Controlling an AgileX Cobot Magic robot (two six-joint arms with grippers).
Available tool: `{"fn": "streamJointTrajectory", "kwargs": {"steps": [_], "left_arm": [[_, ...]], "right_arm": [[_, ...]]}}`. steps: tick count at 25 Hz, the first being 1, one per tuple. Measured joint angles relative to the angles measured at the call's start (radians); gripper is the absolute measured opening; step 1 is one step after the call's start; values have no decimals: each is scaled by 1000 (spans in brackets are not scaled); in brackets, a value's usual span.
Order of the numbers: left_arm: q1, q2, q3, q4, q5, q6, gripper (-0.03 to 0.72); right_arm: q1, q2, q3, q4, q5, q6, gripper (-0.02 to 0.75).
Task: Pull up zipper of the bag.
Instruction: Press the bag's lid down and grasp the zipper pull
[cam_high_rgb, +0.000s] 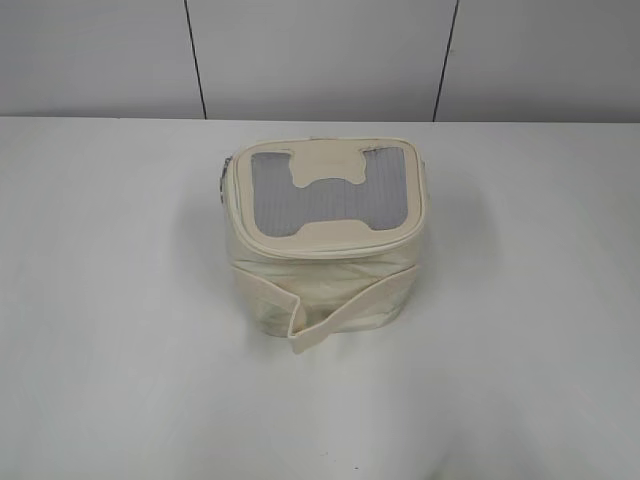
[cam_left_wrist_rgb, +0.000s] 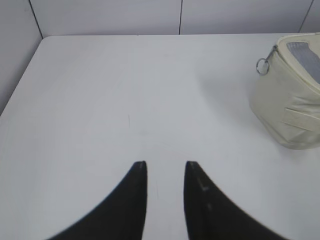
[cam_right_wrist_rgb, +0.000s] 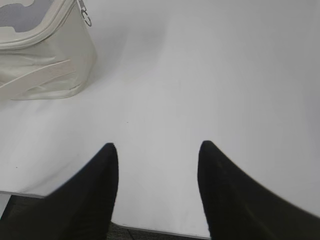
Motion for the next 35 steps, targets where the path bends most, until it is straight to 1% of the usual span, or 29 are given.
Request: {"fn": "streamJointTrajectory", "kwargs": {"steps": [4, 7, 10, 12, 14, 16, 18, 20, 22, 24, 27, 30, 32, 35], "left_arm": [[1, 0, 0, 6, 0, 0, 197], [1, 0, 0, 45, 0, 0, 197], [1, 0, 0, 62, 0, 0, 197], [1, 0, 0, 62, 0, 0, 197], [2, 0, 0, 62, 0, 0, 197], [2, 0, 0, 62, 0, 0, 197], [2, 0, 0, 62, 0, 0, 197], [2, 0, 0, 62, 0, 0, 197], [2, 0, 0, 62, 0, 0, 197], [2, 0, 0, 62, 0, 0, 197], [2, 0, 0, 62, 0, 0, 197], [2, 0, 0, 62, 0, 0, 197], [2, 0, 0, 70, -1, 0, 197], [2, 11, 0, 71, -1, 0, 197]], "right_arm": [[0, 0, 0, 0, 0, 0, 411], [0, 0, 0, 9, 0, 1, 411], [0, 2, 0, 73, -13, -23, 407], [0, 45, -11, 119, -42, -61, 393], [0, 142, -17, 196, -150, -166, 384], [-1, 287, -28, 310, -278, -308, 380], [-1, 485, -55, 462, -382, -500, 379], [-1, 685, -105, 594, -441, -687, 379], [-1, 914, -193, 719, -484, -858, 379], [-1, 1096, -298, 815, -493, -1017, 379], [-1, 1366, -496, 932, -424, -1177, 379], [3, 1605, -715, 981, -272, -1238, 379], [16, 1747, -875, 980, -165, -1248, 379], [56, 1920, -1106, 958, -34, -1238, 379]]}}
